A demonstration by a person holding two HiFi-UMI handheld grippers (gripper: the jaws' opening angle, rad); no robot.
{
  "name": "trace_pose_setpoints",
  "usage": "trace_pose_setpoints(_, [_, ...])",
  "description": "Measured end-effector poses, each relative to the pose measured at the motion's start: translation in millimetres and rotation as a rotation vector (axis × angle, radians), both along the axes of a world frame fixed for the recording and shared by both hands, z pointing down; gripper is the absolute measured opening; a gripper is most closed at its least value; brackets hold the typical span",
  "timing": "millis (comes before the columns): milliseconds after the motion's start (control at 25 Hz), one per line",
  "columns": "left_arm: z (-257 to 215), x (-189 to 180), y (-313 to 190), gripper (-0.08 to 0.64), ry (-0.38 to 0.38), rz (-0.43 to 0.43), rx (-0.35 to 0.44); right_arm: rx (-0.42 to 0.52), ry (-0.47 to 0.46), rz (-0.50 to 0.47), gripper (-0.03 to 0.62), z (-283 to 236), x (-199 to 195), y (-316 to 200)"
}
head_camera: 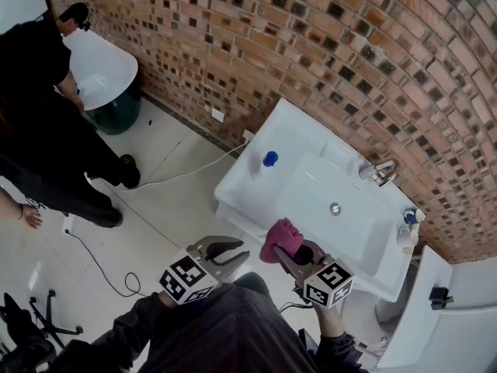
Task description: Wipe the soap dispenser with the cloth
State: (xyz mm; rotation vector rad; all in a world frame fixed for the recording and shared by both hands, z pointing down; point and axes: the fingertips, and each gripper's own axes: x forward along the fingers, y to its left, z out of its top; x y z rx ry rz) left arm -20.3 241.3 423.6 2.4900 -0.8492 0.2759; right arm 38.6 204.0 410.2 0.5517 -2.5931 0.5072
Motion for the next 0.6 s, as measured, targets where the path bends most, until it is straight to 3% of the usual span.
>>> trace_pose_setpoints(280, [4,-59,-43,0.097,0.012,-0.051,0.007,0.039,0.086,0.007,0.069,10,-38,-77])
trace_pose_setpoints(600, [10,-64,-99,0.097,0.011,-0.087,-0.010,0.183,0.184,-0.027,0.069,0,-54,-212])
